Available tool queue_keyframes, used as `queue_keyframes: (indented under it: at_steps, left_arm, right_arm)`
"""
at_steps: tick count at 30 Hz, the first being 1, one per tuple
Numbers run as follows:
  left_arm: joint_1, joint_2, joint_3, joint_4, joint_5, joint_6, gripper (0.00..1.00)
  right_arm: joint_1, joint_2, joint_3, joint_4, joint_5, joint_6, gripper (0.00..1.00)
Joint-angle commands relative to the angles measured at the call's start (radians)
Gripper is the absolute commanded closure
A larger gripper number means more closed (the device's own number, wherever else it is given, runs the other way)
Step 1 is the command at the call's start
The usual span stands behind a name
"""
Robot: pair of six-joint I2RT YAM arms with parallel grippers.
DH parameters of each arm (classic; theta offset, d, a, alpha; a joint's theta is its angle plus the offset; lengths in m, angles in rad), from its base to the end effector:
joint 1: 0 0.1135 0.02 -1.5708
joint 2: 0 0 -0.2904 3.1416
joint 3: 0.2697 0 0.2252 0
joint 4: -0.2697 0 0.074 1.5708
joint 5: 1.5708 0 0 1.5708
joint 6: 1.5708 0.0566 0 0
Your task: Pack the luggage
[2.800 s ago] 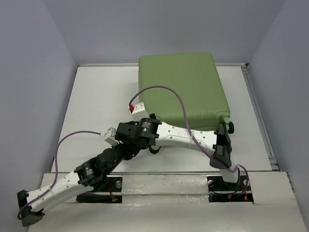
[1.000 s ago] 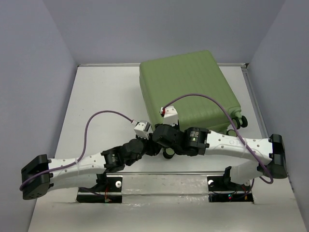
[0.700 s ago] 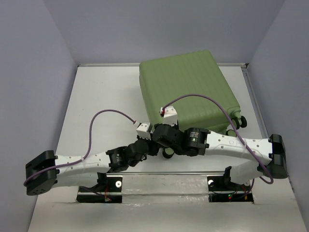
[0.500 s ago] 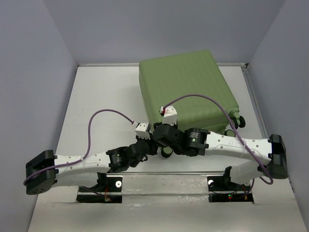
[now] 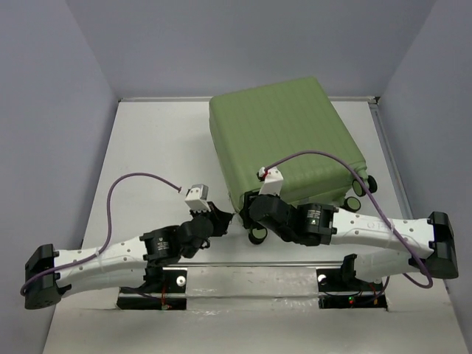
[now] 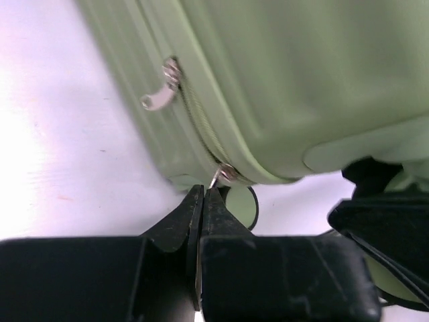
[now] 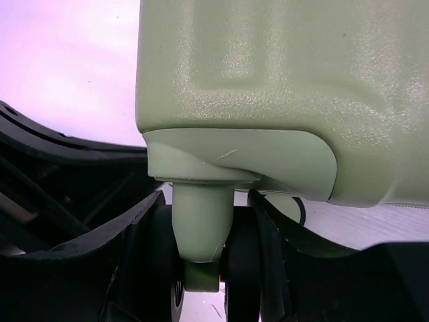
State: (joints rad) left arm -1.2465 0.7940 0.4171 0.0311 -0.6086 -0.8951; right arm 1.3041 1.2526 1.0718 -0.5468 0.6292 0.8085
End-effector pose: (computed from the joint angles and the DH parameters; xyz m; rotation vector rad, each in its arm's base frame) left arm 0.0796 -0.1353 0.2557 -0.0809 1.9503 -0.8884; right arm 0.0961 0.2255 0.3297 -0.2239 2.1690 0.4969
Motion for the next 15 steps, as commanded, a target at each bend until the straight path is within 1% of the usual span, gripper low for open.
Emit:
queue_keyframes:
  at_steps: [1, 2, 3, 4, 6, 7, 10, 12, 13, 14, 15]
  left_arm:
    - [0.073, -0.047, -0.012, -0.224, -0.247, -0.074, 0.94]
    - [0.096, -0.047, -0.002, -0.212, -0.247, -0.055, 0.94]
    - [0.152, -0.045, 0.003, -0.191, -0.225, 0.009, 0.94]
    - [0.183, -0.042, 0.008, -0.165, -0.214, 0.042, 0.94]
    - [0.252, -0.019, 0.015, -0.064, -0.168, 0.109, 0.94]
    - [0.319, 0.008, 0.026, 0.002, -0.154, 0.163, 0.94]
    - [0.380, 0.042, 0.045, 0.099, -0.050, 0.223, 0.94]
    - [0.380, 0.025, 0.023, 0.222, 0.123, 0.294, 0.94]
    - [0.380, -0.011, -0.027, 0.333, 0.207, 0.323, 0.94]
    - [0.378, -0.031, -0.052, 0.377, 0.391, 0.375, 0.94]
    - [0.371, -0.051, -0.069, 0.388, 0.447, 0.383, 0.94]
  right_arm:
    - [0.004, -0.079, -0.015, -0.093, 0.018, -0.029, 0.93]
    - [0.004, -0.081, -0.019, -0.091, 0.014, -0.031, 0.93]
    - [0.004, -0.076, -0.022, -0.093, 0.001, -0.032, 0.93]
    - [0.004, -0.071, -0.021, -0.090, -0.005, -0.032, 0.93]
    - [0.004, -0.052, -0.018, -0.065, -0.016, -0.046, 0.93]
    - [0.014, -0.042, -0.015, -0.056, -0.019, -0.058, 0.93]
    - [0.014, -0.007, 0.002, -0.036, -0.023, -0.068, 0.93]
    - [0.014, 0.002, 0.011, -0.033, -0.014, -0.069, 0.93]
    - [0.014, 0.007, 0.016, -0.030, -0.011, -0.075, 0.93]
    - [0.014, 0.007, 0.019, -0.028, -0.003, -0.078, 0.93]
    - [0.014, 0.005, 0.022, -0.027, 0.003, -0.080, 0.93]
